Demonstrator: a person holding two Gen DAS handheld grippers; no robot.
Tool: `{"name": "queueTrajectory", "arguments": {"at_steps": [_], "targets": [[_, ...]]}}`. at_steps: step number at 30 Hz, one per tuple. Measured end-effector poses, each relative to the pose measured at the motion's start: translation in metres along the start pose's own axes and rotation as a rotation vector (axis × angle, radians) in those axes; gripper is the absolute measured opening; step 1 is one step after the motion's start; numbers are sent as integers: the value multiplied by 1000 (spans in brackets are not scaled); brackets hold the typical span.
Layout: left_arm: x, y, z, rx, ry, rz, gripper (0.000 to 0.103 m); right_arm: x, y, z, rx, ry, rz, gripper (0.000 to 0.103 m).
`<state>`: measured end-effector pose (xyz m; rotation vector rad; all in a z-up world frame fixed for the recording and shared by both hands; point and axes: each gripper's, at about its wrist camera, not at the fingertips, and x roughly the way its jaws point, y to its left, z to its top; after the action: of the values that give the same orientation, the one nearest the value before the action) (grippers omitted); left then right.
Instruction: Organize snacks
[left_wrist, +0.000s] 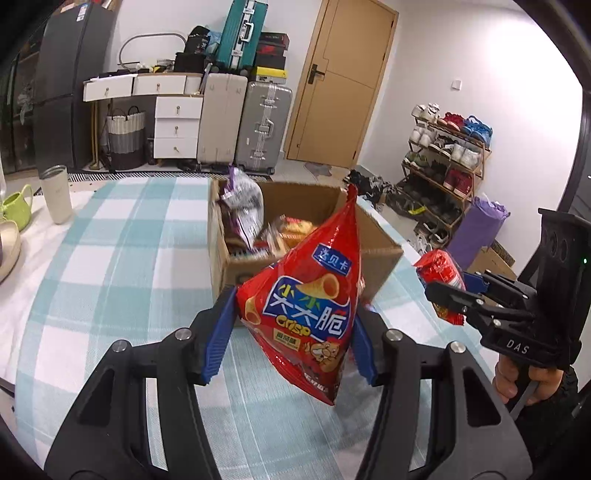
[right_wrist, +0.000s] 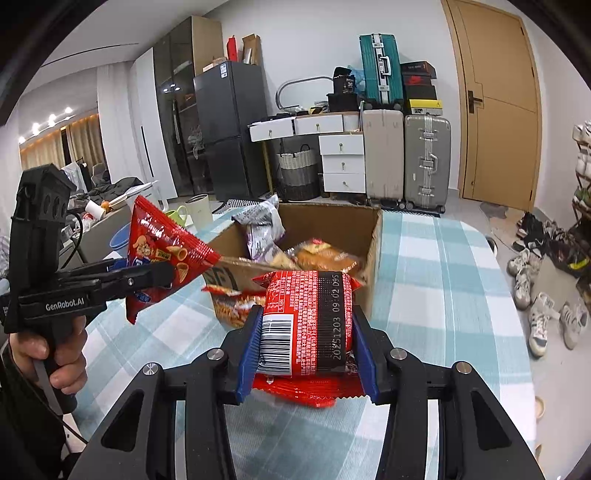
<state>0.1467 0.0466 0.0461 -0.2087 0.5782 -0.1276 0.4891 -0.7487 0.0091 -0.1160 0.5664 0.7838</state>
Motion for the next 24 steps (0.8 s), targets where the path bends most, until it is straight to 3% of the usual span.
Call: {"name": "queueTrajectory", "arguments": {"at_steps": [14,24], "targets": [[11,13,54,-15,-22,32,54,22,-5,37,-6,-20,1,46],[46,9,78,13,-11,40,54,44,-13,53,-1,-17,5,46]]}}
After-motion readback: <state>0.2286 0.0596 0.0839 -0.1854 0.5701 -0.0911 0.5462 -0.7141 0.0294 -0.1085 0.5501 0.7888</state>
